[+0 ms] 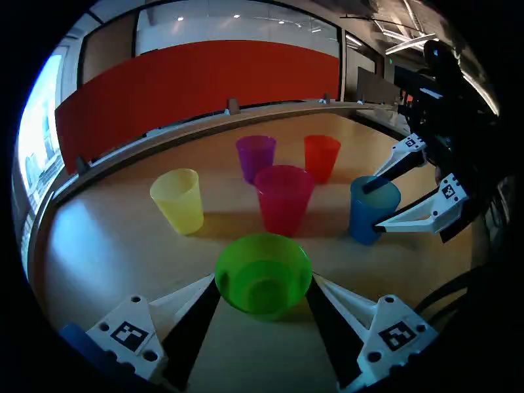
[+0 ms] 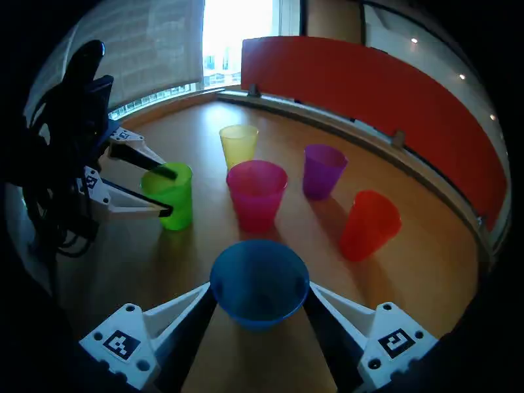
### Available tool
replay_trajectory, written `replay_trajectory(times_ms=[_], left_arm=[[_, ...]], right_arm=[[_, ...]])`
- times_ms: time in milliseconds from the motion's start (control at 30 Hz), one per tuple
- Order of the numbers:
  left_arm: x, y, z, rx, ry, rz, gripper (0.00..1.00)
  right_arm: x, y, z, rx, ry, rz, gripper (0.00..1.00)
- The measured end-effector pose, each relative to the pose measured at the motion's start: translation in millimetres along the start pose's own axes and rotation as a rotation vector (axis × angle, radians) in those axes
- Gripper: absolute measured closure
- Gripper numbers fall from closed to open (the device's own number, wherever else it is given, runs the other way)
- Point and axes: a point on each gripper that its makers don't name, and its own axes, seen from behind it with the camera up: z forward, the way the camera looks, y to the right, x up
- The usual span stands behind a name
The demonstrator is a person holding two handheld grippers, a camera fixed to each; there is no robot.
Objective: Pour water
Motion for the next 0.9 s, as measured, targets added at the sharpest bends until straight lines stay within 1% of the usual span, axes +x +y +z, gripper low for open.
replay_trajectory(times_ms=[200,400,467,667,900], left_arm=[[-2.2,0.7,-1.0,0.001,-0.011,0.007,0.13],[-1.9,1.0,-0.5,0.002,-0.02,0.009,0.13],[-2.2,0.3,-0.7,0.004,-0.022,0.007,0.11],[-0.6,-1.0,-2.0,0.015,-0.02,0.014,0.1],[1.9,-1.6,-3.4,0.018,-0.023,0.028,0.1]], right_arm=[[-0.7,1.5,-1.0,-0.006,-0.003,-0.002,0.09],[-7.2,0.6,-2.5,-0.012,-0.023,-0.014,0.09],[-8.2,0.0,-3.2,-0.009,-0.026,-0.007,0.09],[-9.4,-0.8,-6.7,-0.006,-0.028,0.0,0.02],[-9.5,-0.4,-9.5,-0.011,-0.03,-0.012,0.02]])
